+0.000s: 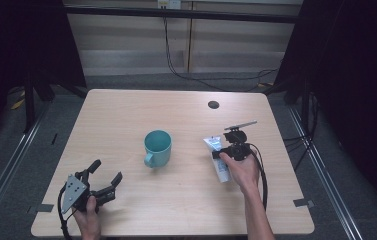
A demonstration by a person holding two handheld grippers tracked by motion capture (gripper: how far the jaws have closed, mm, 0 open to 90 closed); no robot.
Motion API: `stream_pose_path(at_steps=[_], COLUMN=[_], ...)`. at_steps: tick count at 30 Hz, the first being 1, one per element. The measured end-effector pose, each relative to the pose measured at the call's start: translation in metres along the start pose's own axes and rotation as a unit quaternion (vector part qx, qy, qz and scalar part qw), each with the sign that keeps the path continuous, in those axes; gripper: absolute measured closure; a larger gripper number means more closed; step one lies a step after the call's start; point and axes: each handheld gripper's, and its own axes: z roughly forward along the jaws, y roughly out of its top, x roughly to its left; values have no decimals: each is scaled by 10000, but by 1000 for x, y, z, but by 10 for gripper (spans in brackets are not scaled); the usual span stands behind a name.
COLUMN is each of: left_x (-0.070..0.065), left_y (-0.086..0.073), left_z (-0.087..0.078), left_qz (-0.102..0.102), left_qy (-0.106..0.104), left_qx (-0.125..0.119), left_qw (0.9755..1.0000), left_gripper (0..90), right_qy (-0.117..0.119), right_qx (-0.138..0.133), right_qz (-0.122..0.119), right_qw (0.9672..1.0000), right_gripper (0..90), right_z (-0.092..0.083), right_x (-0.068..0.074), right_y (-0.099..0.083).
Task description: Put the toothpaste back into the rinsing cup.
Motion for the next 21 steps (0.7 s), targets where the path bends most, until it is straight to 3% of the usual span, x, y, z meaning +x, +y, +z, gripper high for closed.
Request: stream_pose_path(at_steps=[4, 10, 21], left_x=[0, 0, 0], left_y=[0, 0, 0], left_z=[0, 0, 0], left_qz=[-5, 10, -12], left_qy=[-1, 1, -4], left_qx=[-1, 0, -2], left_qw=[10000, 10000, 10000], left_gripper=[156, 156, 156], right_qy=[77, 153, 230], right_qx=[-252, -553, -989], right_qz=[87, -72, -102], right_qw=[9996, 9983, 9948], right_gripper=[703, 703, 704], right_z=[-6, -13, -24], right_x=[-5, -4, -4], right_y=[-2, -3, -7])
